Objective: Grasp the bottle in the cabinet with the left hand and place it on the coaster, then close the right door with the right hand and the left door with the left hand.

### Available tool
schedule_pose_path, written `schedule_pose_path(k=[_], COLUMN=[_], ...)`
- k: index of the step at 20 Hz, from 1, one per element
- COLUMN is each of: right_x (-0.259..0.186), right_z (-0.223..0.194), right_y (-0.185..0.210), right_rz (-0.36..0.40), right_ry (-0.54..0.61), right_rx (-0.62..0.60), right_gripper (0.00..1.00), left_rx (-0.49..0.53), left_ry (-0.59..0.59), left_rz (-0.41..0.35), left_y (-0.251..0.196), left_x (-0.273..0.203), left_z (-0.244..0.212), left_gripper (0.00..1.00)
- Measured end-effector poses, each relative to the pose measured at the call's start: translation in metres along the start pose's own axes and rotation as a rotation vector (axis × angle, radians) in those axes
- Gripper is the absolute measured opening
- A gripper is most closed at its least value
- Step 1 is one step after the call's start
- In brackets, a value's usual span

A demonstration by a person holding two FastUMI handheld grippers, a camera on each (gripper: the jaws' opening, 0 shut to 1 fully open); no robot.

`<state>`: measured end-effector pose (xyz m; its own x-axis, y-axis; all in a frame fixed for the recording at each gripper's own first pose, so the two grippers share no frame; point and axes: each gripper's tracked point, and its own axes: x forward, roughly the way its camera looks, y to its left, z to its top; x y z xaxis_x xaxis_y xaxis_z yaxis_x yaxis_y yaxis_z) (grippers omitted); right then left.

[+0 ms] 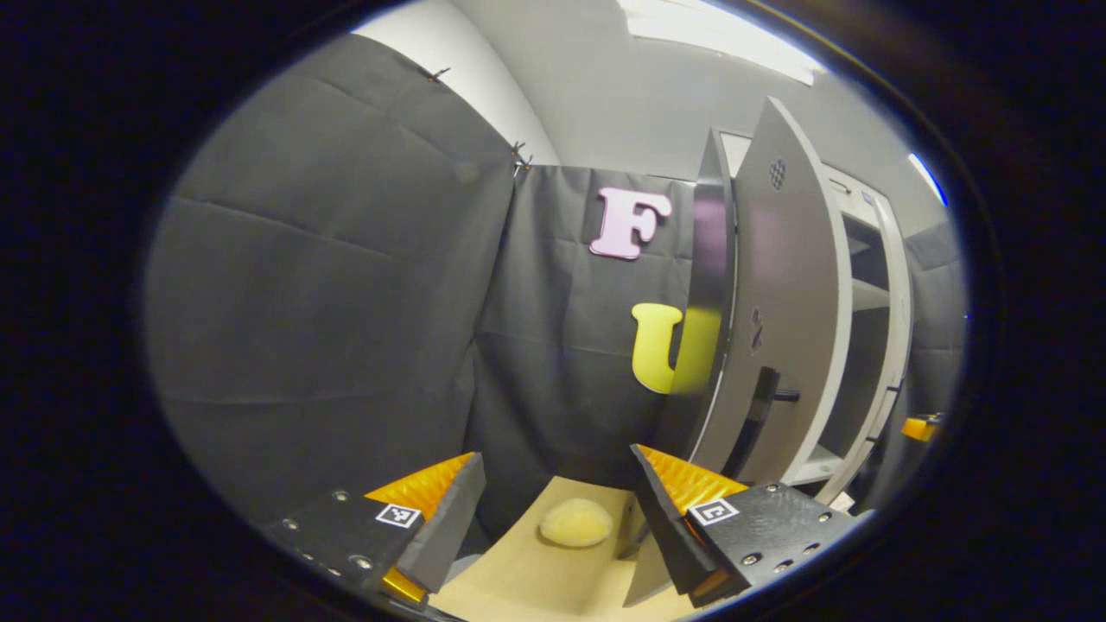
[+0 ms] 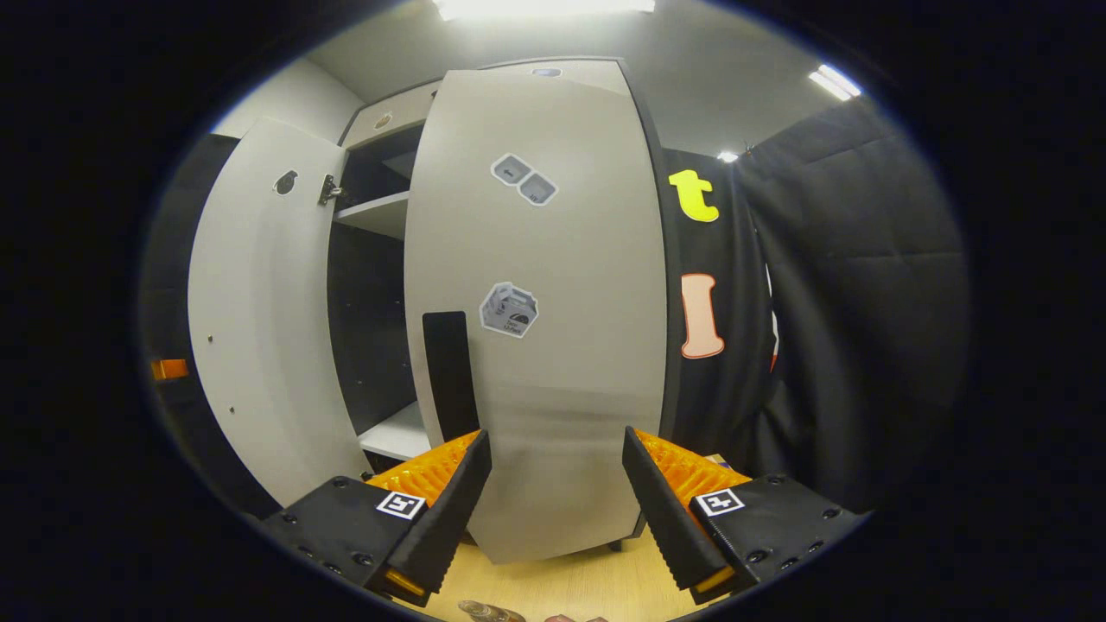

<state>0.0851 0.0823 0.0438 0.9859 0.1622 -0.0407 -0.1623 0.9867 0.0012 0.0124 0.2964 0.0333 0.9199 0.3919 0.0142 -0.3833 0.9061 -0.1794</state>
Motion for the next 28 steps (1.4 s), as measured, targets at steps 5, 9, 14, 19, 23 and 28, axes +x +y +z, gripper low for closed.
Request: schedule_pose_path(k=[5,9,14,19,23,28], right_x=[-0.014,-0.024,-0.031,-0.036,-0.036,-0.030], right_z=[-0.003,-0.005,-0.010,-0.029,-0.036,-0.031], right_y=[-0.012,-0.022,-0.031,-0.042,-0.046,-0.059], right_rz=[-0.056,-0.067,-0.090,-0.104,-0.098,-0.088], right_ry=[-0.024,-0.034,-0.036,0.002,0.020,0.021], right_rx=[0.017,0.007,0.020,0.047,0.066,0.059], right_gripper=[0.98,0.98,0.97,0.97,0.98,0.98], left_rx=[0.027,0.055,0.089,0.092,0.082,0.141], left_ry=[-0.039,-0.057,-0.059,-0.026,-0.011,0.005], left_rz=[-0.116,-0.195,-0.266,-0.322,-0.359,-0.401], left_y=[-0.034,-0.068,-0.093,-0.102,-0.113,-0.155], left_x=[0.030,0.044,0.041,0.042,0.042,0.033], left_z=[0.015,0.017,0.012,0.008,0.010,0.006], left_gripper=[0.98,0.98,0.98,0.94,0.94,0.94])
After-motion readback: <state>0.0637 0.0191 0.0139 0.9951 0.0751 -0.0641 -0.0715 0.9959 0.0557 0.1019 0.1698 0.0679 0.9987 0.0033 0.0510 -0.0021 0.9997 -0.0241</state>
